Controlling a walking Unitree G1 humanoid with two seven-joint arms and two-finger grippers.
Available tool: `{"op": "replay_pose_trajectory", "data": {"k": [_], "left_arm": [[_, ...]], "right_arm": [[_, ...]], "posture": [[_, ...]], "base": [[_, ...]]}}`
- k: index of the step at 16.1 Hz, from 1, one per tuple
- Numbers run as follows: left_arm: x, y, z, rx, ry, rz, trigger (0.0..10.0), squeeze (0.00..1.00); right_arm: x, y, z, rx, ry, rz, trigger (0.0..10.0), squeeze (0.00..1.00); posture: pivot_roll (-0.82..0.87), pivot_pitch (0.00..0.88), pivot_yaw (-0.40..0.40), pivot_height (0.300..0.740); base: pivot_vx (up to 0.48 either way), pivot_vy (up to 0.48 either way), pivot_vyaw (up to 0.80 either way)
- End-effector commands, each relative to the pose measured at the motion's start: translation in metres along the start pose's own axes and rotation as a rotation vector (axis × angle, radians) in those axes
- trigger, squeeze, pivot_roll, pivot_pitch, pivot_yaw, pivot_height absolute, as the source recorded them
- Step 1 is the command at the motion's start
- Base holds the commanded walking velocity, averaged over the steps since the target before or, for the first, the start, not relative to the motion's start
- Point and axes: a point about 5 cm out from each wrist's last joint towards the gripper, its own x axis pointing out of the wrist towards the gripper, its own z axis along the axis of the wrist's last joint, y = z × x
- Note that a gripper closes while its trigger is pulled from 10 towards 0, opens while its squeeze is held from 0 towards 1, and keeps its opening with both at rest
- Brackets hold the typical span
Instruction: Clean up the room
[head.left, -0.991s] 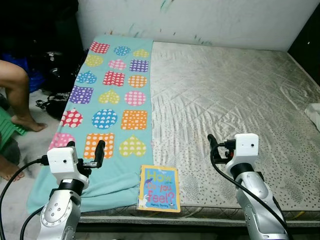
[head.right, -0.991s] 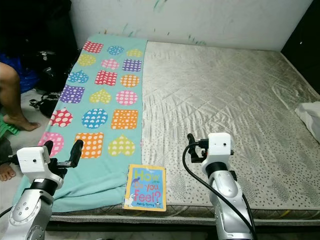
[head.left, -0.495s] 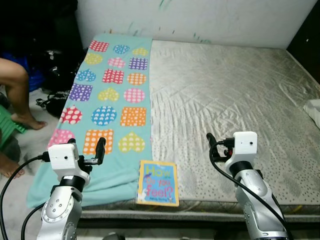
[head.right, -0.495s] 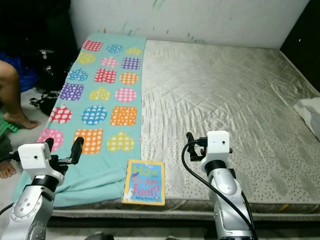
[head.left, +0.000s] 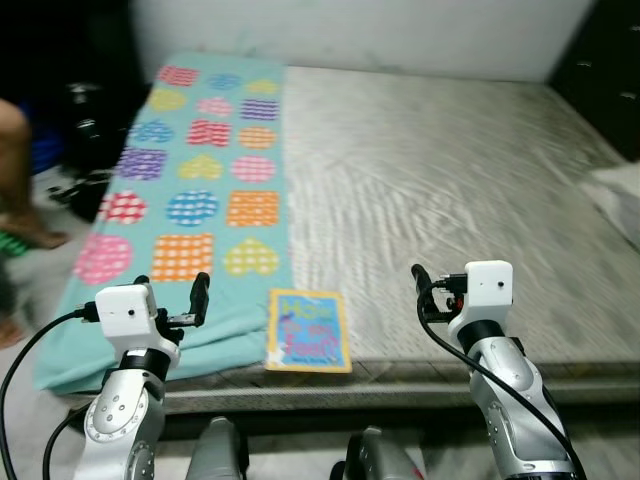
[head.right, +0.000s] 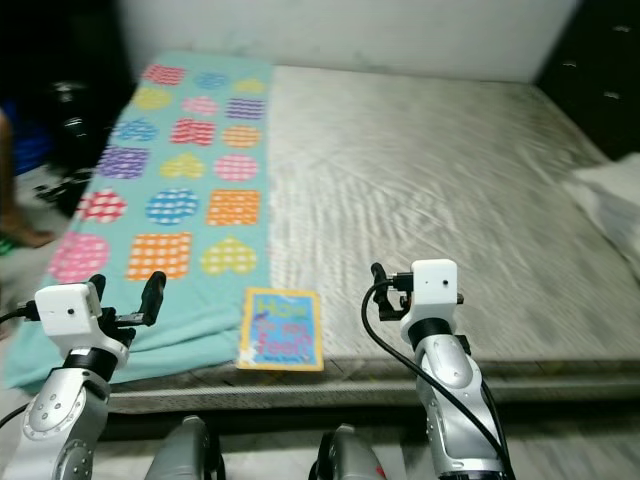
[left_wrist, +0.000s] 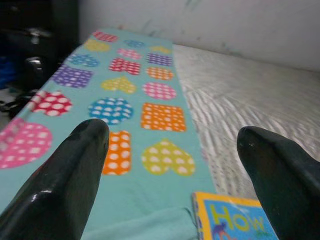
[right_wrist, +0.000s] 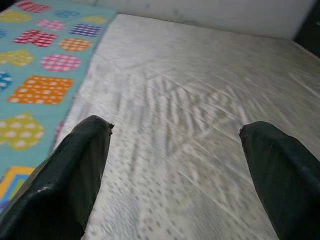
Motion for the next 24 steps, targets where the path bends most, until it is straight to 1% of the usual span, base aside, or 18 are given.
{"op": "replay_pose_trajectory", "data": {"k": [1, 4, 5, 9, 18, 24], "left_arm": [[0.0009, -0.0035, 0.0050, 0.004, -0.015, -0.009, 10.0, 0.00], [0.0003, -0.0035, 0.0054, -0.004, -0.014, -0.002, 10.0, 0.00], [0.0003, -0.0030, 0.0061, -0.009, -0.017, 0.005, 10.0, 0.00], [-0.0007, -0.0018, 0.0064, -0.032, -0.016, 0.018, 10.0, 0.00], [-0.0020, 0.0000, 0.0086, -0.043, -0.025, 0.026, 10.0, 0.00], [-0.0020, -0.0019, 0.0094, -0.051, -0.025, 0.007, 10.0, 0.00]], "right_arm": [[-0.0012, -0.0037, 0.0025, -0.013, 0.000, -0.006, 10.0, 0.00], [-0.0021, -0.0043, 0.0022, -0.018, 0.004, -0.003, 10.0, 0.00], [-0.0023, -0.0043, 0.0021, -0.019, 0.005, -0.002, 10.0, 0.00], [-0.0029, -0.0046, 0.0020, -0.028, 0.010, 0.002, 10.0, 0.00], [-0.0021, -0.0026, 0.0014, -0.028, 0.014, 0.015, 10.0, 0.00], [-0.0016, -0.0018, 0.0018, -0.026, 0.011, 0.019, 10.0, 0.00]], "posture": [[-0.03, 0.126, -0.087, 0.639], [-0.03, 0.135, -0.090, 0.600], [-0.03, 0.138, -0.091, 0.596], [-0.03, 0.141, -0.093, 0.596], [-0.03, 0.141, -0.095, 0.596], [-0.03, 0.141, -0.095, 0.596]], "base": [[0.000, 0.000, 0.00], [0.000, 0.000, 0.00], [0.000, 0.000, 0.00], [0.000, 0.000, 0.00], [0.000, 0.000, 0.00], [0.313, 0.000, 0.00]]}}
